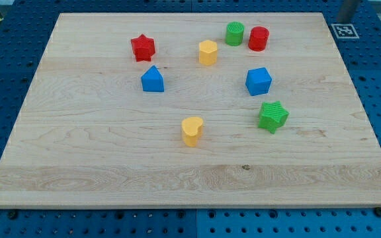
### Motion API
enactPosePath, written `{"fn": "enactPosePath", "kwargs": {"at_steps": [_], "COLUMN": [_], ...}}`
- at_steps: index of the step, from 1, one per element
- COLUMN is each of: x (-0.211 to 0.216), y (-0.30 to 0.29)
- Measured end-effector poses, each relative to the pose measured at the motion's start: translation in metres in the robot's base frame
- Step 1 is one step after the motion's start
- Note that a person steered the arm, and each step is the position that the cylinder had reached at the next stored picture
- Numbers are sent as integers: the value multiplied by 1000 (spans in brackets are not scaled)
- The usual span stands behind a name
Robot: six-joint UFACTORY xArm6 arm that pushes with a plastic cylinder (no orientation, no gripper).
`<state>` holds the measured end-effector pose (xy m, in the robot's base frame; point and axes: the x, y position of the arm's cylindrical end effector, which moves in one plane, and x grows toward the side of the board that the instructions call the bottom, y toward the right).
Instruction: Move the red circle to the right of the yellow hexagon
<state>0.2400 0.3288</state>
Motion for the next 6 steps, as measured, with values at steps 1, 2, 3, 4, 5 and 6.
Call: {"fn": "enactPosePath", "kwargs": {"at_steps": [1, 2, 3, 4, 5, 6], "x": [22, 21, 22, 34, 41, 41], "y": [-47, -127, -145, -150, -186, -211]}}
